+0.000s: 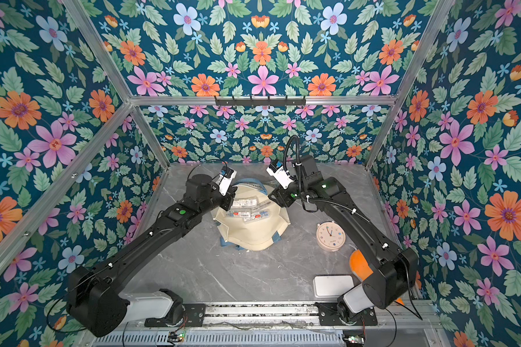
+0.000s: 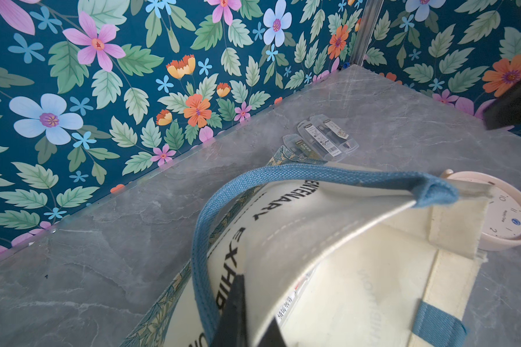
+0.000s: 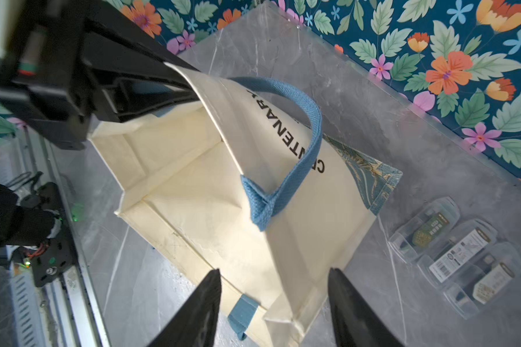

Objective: Take out the compass set from the canvas bag
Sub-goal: Pick up the compass set from the canvas bag.

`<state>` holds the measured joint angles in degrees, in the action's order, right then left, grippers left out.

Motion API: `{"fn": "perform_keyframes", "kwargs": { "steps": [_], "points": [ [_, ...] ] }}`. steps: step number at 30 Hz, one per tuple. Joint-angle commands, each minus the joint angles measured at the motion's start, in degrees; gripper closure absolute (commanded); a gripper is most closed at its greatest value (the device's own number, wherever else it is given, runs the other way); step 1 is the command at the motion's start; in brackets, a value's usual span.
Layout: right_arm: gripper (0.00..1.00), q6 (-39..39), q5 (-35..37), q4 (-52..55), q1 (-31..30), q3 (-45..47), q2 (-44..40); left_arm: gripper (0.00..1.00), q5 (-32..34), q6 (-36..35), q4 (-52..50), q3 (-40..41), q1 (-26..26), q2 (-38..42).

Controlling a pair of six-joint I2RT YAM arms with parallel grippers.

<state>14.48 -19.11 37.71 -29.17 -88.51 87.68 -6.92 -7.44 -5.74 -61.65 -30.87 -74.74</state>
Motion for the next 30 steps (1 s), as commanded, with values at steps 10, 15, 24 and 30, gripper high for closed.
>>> {"fn": "perform_keyframes", "kwargs": {
  "steps": [10, 15, 24, 30],
  "points": [
    [0.73, 1.17, 4.09, 4.98, -2.25, -10.84, 12.36, 1.00, 1.04, -0.21, -0.50, -0.91, 0.02, 1.09],
    [0.90, -1.84, 4.30, 4.10, -2.21, -10.06, 11.77, 0.64, 5.83, 0.12, -11.74, -7.17, -0.02, -0.20],
    [0.93, -4.41, 5.36, 5.36, -2.26, -12.21, 12.79, 0.40, 7.74, 3.41, -22.37, -6.59, -0.03, 2.26],
    [0.93, -4.81, 4.98, 5.68, -2.30, -12.25, 12.93, 0.29, 7.61, 4.27, -19.18, -3.90, -0.05, 1.77]
  ]
}}
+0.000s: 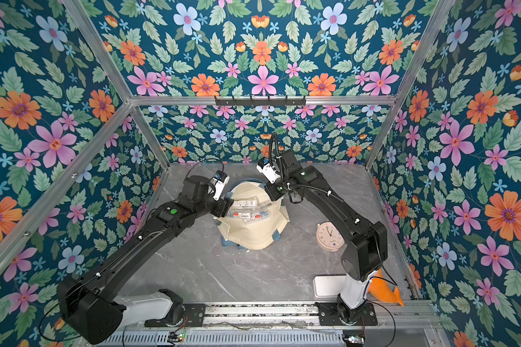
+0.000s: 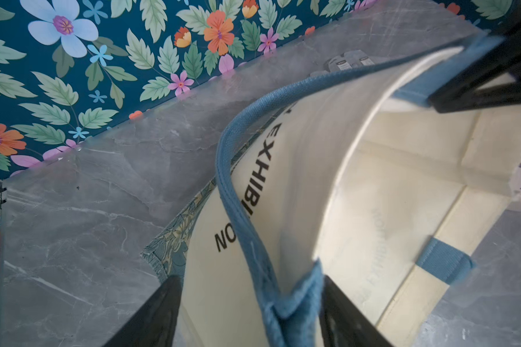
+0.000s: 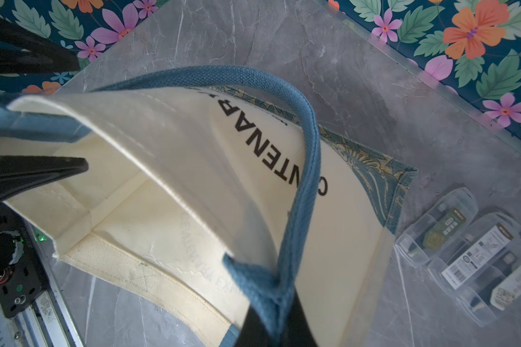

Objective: Take out the compass set from the canvas bag
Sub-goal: Pick up the compass set from the canvas bag.

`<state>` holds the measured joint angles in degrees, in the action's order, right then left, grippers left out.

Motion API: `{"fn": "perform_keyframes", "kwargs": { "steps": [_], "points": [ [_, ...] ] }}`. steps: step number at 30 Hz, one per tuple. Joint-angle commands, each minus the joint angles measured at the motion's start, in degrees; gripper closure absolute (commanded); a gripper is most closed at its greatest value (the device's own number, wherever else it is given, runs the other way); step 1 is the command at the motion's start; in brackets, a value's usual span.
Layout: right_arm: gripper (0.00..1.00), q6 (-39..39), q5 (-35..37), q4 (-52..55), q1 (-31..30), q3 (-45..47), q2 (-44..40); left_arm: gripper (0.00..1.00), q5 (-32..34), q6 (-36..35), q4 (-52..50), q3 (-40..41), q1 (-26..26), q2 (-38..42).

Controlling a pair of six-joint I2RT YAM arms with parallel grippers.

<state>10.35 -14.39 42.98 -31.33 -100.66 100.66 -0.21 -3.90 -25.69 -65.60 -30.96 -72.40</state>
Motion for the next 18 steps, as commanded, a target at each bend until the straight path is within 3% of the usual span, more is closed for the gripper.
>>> {"fn": "perform_keyframes", "kwargs": {
  "steps": [1, 4, 18],
  "points": [
    [0.93, -0.71, 0.33, 0.36, -0.10, 0.17, -0.24, 0.29, 1.53, 0.33, 0.81, 0.03, 0.07, -1.18],
    [0.93, -0.77, 0.50, 0.17, -0.08, 1.02, -0.68, 0.36, 2.88, -0.29, 1.25, -0.29, 0.03, -2.30],
    [0.90, -0.60, 1.25, 0.58, -0.11, 2.14, -1.93, 0.93, 3.86, -1.52, 1.95, -3.80, 0.05, -3.56]
  ]
}}
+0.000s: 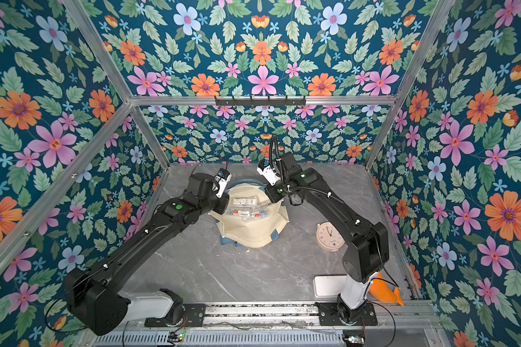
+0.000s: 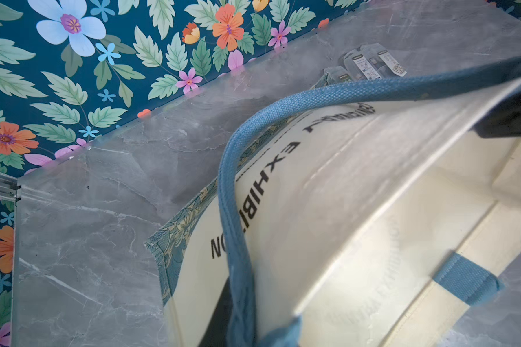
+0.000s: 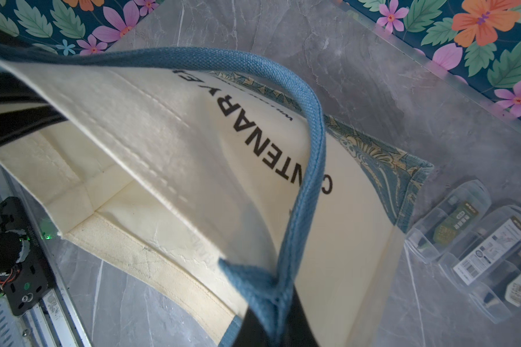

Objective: Take out the compass set from the canvas bag
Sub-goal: Pick up the compass set from the canvas bag.

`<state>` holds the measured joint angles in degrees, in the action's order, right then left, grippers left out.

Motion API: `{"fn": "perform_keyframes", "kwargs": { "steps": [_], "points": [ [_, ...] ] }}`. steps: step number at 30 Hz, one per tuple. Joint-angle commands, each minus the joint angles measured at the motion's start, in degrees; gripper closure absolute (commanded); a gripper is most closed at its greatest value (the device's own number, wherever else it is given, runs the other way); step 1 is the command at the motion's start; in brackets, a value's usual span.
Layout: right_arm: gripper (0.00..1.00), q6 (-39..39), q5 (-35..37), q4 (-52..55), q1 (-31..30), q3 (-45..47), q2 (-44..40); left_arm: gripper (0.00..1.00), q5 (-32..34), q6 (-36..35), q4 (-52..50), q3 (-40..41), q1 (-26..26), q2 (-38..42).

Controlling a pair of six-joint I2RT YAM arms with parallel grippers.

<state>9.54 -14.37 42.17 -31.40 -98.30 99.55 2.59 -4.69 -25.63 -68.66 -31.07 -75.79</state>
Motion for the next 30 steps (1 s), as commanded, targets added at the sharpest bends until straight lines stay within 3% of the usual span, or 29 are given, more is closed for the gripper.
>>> {"fn": "perform_keyframes", "kwargs": {
  "steps": [1, 3, 7, 10, 14, 19, 30],
  "points": [
    [0.89, 0.37, 1.36, 1.59, -0.06, -0.14, -1.11, 0.96, 0.84, -0.84, 2.10, -1.04, 0.18, -0.40],
    [0.85, 1.03, 1.28, 2.47, -0.06, -0.35, -2.09, 1.00, 0.28, -0.98, 2.65, -1.44, 0.15, -0.69],
    [0.67, 2.67, -2.22, 2.30, -0.02, 0.98, -8.44, 1.00, -0.99, -1.11, 4.06, -1.92, 0.13, -1.04],
    [0.58, 2.08, -12.61, -5.61, -0.65, 8.17, -15.86, 1.00, -1.86, -1.26, 4.87, -1.93, 0.18, -1.18],
    [0.49, 4.25, -12.35, -16.96, -7.42, 17.98, -21.29, 1.00, -2.33, -1.52, 5.88, -1.56, 0.14, -1.39],
    [0.49, 8.69, -2.96, -22.56, -14.58, 22.71, -14.11, 1.00, -3.28, -1.63, 7.31, -0.81, 0.20, -1.48],
    [0.53, 5.04, 3.08, -33.82, -14.74, 20.20, 4.58, 1.00, -5.53, -2.05, 7.61, -0.65, 0.18, -1.57]
  ]
}}
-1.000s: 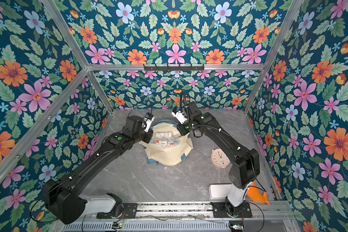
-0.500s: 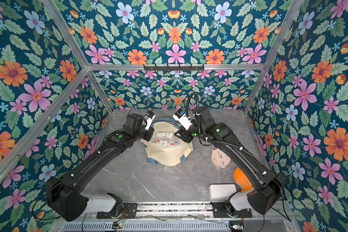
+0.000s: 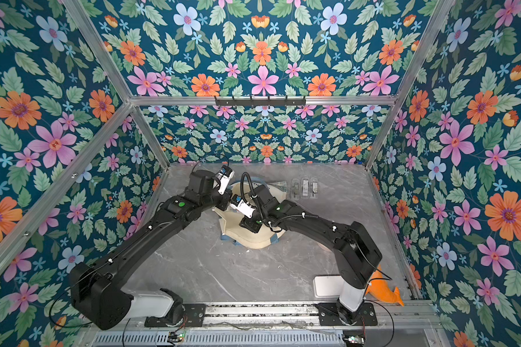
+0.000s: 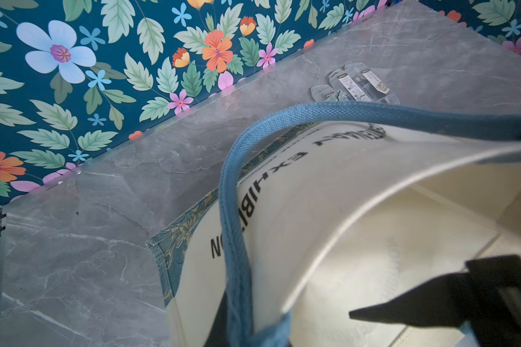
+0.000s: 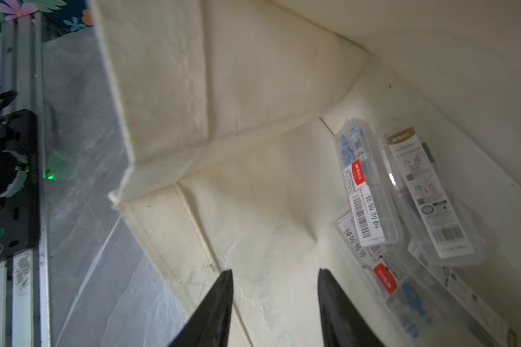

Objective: Take out the compass set from the canvas bag
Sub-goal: Pick up the compass set from the canvas bag.

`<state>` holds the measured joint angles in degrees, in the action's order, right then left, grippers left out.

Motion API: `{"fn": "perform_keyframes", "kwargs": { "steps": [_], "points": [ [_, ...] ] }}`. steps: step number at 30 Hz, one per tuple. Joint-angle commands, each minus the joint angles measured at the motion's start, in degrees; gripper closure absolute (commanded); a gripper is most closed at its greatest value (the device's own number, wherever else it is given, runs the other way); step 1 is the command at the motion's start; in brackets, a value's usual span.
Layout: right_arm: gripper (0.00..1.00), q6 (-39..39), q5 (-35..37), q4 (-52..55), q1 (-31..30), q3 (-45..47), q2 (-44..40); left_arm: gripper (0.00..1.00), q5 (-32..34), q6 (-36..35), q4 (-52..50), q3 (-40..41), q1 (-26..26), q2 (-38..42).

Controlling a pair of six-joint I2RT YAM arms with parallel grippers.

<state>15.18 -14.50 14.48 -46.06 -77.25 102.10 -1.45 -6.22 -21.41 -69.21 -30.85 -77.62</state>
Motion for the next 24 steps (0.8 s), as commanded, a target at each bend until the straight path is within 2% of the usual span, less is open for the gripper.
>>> {"fn": "perform_keyframes", "kwargs": {
  "steps": [1, 6, 12, 19, 24],
  "points": [
    [0.54, -0.50, 4.99, -6.62, -0.06, -1.20, 3.44, 1.00, -1.76, -0.48, 3.37, 0.00, -0.08, 0.26],
    [0.54, -1.20, 8.99, -8.72, 0.97, -1.48, 8.01, 1.00, -1.97, -0.63, 3.56, 0.64, -0.06, 0.66],
    [0.54, -1.82, 11.69, -10.05, 1.51, -1.47, 9.74, 1.00, -2.32, -0.85, 3.65, 1.24, -0.03, 1.00],
    [0.46, -3.56, 14.82, -12.73, 2.35, -1.10, 10.85, 1.00, -2.93, -0.91, 3.89, 1.79, -0.07, 1.21],
    [0.41, -7.88, 13.90, -11.60, 4.12, -3.36, 14.26, 1.00, -3.20, -1.01, 3.92, 2.26, -0.06, 1.33]
  ]
}}
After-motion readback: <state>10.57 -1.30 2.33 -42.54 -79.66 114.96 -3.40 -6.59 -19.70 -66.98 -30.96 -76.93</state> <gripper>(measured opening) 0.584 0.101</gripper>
